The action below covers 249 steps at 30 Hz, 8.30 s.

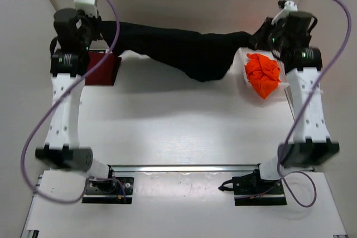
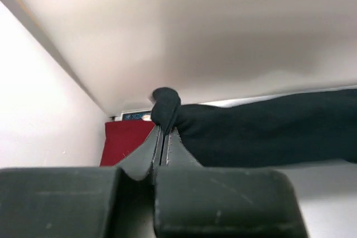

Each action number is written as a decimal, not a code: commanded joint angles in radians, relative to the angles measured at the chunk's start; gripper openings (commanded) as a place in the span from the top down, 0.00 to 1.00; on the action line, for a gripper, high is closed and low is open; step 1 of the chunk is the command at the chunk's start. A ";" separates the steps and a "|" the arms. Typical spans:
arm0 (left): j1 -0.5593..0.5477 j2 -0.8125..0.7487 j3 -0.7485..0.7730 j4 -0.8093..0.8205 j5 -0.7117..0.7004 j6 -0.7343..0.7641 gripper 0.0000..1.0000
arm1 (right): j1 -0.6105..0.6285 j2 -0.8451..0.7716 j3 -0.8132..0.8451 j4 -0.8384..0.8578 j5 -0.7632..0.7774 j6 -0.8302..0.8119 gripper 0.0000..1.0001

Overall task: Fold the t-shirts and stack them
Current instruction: Flatten out the tshirt, then fold the flattened tshirt in 1/3 of the way

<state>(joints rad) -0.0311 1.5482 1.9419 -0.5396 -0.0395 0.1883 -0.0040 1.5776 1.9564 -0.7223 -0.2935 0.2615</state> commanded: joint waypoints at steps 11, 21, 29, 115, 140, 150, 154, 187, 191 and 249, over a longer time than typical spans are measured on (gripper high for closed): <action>-0.036 -0.408 -0.929 -0.187 -0.043 0.003 1.00 | 0.234 -0.682 -1.068 -0.117 0.073 0.180 1.00; -0.007 -0.478 -1.117 -0.326 -0.134 0.030 1.00 | 0.116 -0.837 -1.278 -0.241 -0.088 0.177 1.00; -0.013 -0.404 -1.106 -0.315 -0.157 0.045 1.00 | 0.130 -0.743 -1.272 -0.155 -0.085 0.151 1.00; -0.153 -0.342 -1.002 -0.197 -0.347 0.131 1.00 | 0.067 -0.429 -1.083 0.133 0.079 -0.033 1.00; -0.193 -0.402 -0.703 -0.095 -0.252 0.123 1.00 | 0.096 -0.670 -0.813 0.072 0.212 0.011 1.00; -0.256 -0.623 -1.109 -0.312 -0.247 0.145 1.00 | 0.158 -1.007 -1.203 -0.186 0.195 0.182 1.00; -0.219 -0.665 -1.184 -0.359 -0.287 0.161 1.00 | 0.079 -1.056 -1.245 -0.247 0.099 0.157 1.00; -0.162 -0.182 -1.072 -0.099 -0.488 0.184 1.00 | 0.056 -0.395 -1.182 0.242 0.099 -0.056 1.00; -0.138 -0.146 -1.042 -0.091 -0.516 0.154 1.00 | 0.059 -0.354 -1.145 0.245 0.116 -0.062 1.00; 0.178 -0.106 -1.090 -0.226 -0.327 0.120 1.00 | -0.249 -0.381 -1.383 -0.012 -0.018 0.220 1.00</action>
<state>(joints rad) 0.1486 1.5574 0.8787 -0.7250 -0.2741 0.2634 -0.2325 1.2373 0.5812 -0.7170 -0.3450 0.4709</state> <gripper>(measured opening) 0.023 0.042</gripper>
